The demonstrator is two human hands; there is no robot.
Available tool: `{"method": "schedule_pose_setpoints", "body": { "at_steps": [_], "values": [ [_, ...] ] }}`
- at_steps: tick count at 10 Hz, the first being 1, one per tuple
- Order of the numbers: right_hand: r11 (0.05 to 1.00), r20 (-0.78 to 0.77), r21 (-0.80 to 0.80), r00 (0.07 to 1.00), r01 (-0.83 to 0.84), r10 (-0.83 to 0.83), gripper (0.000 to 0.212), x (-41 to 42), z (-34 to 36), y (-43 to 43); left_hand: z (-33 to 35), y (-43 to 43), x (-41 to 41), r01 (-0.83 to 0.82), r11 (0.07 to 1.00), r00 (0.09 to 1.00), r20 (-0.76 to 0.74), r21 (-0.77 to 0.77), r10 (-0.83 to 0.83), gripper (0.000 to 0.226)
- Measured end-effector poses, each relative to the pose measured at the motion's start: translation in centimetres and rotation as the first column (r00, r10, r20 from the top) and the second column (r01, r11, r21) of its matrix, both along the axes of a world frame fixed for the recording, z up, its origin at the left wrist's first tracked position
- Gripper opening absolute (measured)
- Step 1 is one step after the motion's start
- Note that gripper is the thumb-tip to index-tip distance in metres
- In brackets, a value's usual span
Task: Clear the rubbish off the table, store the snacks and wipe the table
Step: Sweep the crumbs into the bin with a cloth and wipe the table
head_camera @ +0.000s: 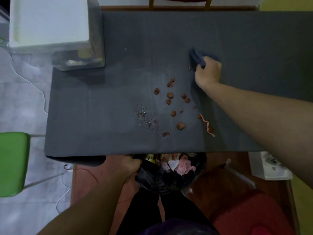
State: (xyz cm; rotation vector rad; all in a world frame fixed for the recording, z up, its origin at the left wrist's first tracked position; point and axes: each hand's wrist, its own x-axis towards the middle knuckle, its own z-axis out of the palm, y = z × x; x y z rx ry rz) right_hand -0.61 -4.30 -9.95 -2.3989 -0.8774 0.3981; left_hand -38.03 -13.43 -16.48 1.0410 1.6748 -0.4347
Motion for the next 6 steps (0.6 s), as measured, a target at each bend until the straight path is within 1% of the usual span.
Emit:
{"method": "schedule_pose_setpoints", "body": {
  "at_steps": [1, 2, 3, 4, 5, 6],
  "values": [
    [0.962, -0.070, -0.052, 0.962, -0.267, 0.264, 0.038, -1.5, -0.7, 0.8, 2.9, 0.0, 1.0, -0.008, 1.000, 1.000, 0.001, 0.001, 0.008, 0.040],
    [0.875, -0.075, -0.062, 0.877, -0.480, 0.475, 0.044, -4.0, -0.9, -0.1, 3.3, -0.6, 1.6, -0.007, 1.000, 0.999, 0.035, -0.003, 0.007, 0.028],
    [0.777, -0.085, -0.009, 0.775, -0.630, 0.627, 0.046, -6.2, -0.7, -1.3, 3.3, -1.1, 2.1, -0.038, 0.999, 0.996, 0.075, 0.016, 0.037, 0.036],
    [0.727, -0.124, -0.008, 0.722, -0.687, 0.681, 0.045, -7.3, -0.7, -3.0, 3.3, -1.2, 2.2, -0.065, 0.997, 0.993, 0.106, 0.035, 0.060, 0.043],
    [0.734, -0.147, -0.008, 0.727, -0.679, 0.671, 0.037, -7.3, -0.1, -4.5, 3.5, -1.4, 2.3, -0.078, 0.996, 0.989, 0.132, 0.048, 0.071, 0.044],
    [0.818, -0.087, 0.068, 0.813, -0.572, 0.576, 0.028, -6.6, 0.6, -4.5, 3.7, -1.4, 2.2, -0.081, 0.994, 0.986, 0.150, 0.066, 0.071, 0.042]
  ]
}}
